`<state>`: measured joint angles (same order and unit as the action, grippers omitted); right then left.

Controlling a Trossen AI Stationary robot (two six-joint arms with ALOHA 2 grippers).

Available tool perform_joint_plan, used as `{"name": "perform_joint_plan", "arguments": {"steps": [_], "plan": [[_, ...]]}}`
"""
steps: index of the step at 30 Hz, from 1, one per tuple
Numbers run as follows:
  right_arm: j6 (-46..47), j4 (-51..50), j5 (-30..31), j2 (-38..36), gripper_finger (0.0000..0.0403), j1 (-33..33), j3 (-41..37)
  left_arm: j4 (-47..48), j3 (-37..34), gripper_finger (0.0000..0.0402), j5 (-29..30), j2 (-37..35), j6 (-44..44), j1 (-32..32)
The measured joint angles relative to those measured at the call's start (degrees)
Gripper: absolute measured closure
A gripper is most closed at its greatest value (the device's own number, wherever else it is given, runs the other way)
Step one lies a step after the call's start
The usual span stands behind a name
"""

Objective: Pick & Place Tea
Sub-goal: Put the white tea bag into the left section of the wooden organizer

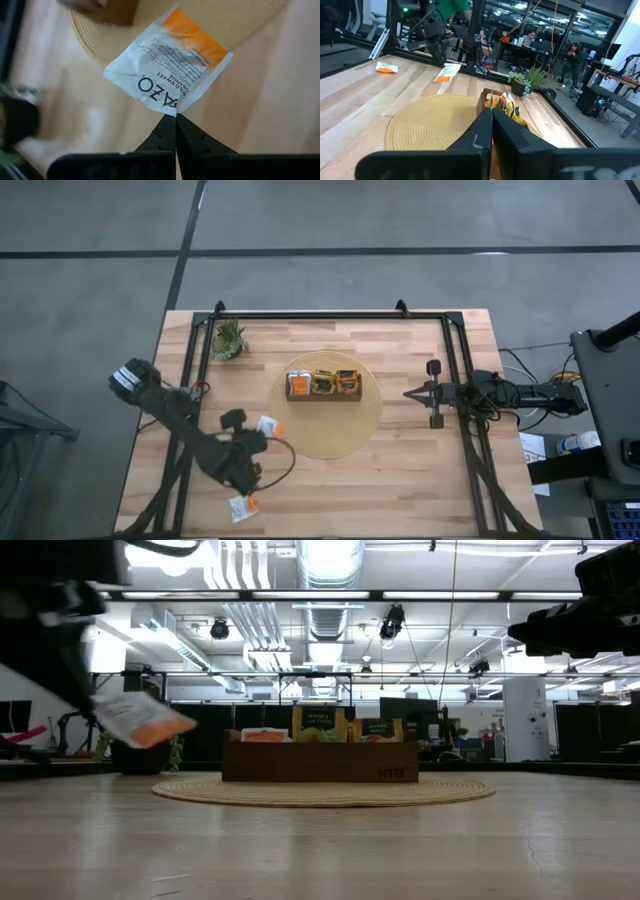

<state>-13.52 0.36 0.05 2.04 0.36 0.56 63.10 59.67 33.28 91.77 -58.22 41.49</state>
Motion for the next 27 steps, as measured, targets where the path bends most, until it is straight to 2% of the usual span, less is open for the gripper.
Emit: {"name": "perform_joint_plan", "arguments": {"steps": [6,15,24,27], "plan": [[0.00,0.00,0.02,0.00,0.0394,0.00,-0.02,0.86,3.99,0.0401,4.27,0.00,18.03,-6.82],[0.00,0.01,0.01,0.01,0.0394,-0.01,-0.02,2.94,10.48,0.0401,11.74,0.00,46.56,-13.28],[0.00,0.01,0.00,0.00,0.0394,-0.02,-0.02,3.03,10.46,0.0401,20.82,0.84,64.06,-17.79],[0.00,0.01,0.00,0.00,0.0394,-0.01,-0.02,2.97,10.46,0.0401,21.78,2.37,70.87,-18.70]]}}
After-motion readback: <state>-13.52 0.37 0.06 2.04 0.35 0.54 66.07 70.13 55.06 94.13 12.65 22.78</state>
